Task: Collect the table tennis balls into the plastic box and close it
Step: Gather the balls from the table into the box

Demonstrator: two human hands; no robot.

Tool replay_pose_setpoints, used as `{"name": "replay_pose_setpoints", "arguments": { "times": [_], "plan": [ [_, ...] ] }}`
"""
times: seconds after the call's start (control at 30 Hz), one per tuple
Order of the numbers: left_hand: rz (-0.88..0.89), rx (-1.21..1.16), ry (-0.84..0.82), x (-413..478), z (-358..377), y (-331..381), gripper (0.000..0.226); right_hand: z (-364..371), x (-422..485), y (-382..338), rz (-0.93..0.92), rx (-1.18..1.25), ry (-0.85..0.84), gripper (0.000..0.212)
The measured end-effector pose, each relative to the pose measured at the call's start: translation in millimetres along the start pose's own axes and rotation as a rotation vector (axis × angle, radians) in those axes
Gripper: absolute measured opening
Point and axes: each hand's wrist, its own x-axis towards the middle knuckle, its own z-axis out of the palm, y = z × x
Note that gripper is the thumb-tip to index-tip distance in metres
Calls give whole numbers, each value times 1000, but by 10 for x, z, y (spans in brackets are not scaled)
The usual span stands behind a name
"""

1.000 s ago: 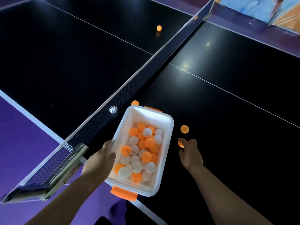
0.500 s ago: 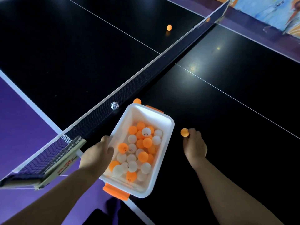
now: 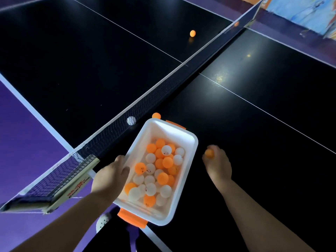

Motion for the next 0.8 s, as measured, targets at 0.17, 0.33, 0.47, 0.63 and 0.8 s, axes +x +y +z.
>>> {"name": "replay_pose_setpoints", "arguments": {
  "times": [0.17,0.33,0.47,0.63,0.8],
  "plan": [
    [20,-36,-42,68,-18,171,29,-188,-345,-553,-359,417,270,32],
    [75,-169,-109,203,15,514,39,-57,-492,-756,-413,461,133,37],
    [168,-163,-127,377,52,673,27,-2,-485,-649,-338,370,224,36],
    [234,-155,-161,564,86,750,17,-61,-474,-458,-210,218,314,28],
    [210,-355,-248,816,-40,666,28,5,-454,-422,-158,76,352,32]
  ]
}}
